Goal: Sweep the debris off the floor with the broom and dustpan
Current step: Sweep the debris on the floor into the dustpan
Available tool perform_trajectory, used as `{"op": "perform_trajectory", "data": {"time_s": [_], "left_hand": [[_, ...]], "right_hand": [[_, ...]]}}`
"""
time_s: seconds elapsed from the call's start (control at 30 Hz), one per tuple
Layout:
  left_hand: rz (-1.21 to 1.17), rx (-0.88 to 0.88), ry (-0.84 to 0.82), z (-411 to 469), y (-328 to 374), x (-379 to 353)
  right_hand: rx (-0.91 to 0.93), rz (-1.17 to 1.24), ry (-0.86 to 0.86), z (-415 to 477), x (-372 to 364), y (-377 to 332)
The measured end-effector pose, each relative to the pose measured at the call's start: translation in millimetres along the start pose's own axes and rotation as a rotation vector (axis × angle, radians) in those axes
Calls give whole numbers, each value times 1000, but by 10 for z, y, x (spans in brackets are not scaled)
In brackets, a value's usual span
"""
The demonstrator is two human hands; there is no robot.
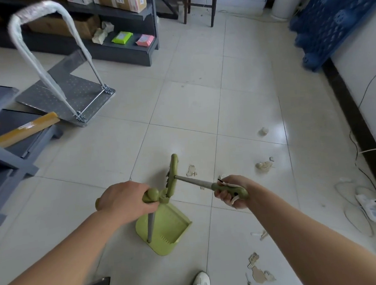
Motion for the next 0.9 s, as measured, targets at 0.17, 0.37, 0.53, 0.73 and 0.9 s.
{"op": "perform_trajectory", "data": {"time_s": [0.17, 0.37, 0.53, 0.73, 0.9], "left_hand": [[-1, 2, -16, 224, 47, 8], [10, -42, -17, 448, 258, 23], [25, -88, -24, 566, 540, 52], [36, -150, -46, 691, 943, 156], [32, -216, -62, 781, 1214, 184]], "right_hand": [[-42, 24, 27, 87, 182, -231], [-49, 189, 33, -154, 700, -164], [-40, 336, 42, -364, 1221, 250], [-19, 475, 59, -658, 1648, 663], [-26, 531, 93, -822, 1898, 857]]}}
Point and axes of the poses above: each hand's wrist, its own z-axis towards the middle knuckle, its own x-axis out of the back of the hand, y = z × x, the point moved 7 cm from there along z, towards the middle knuckle, and after that the axes turned 6 degrees about -x, right-handed, at the moved point
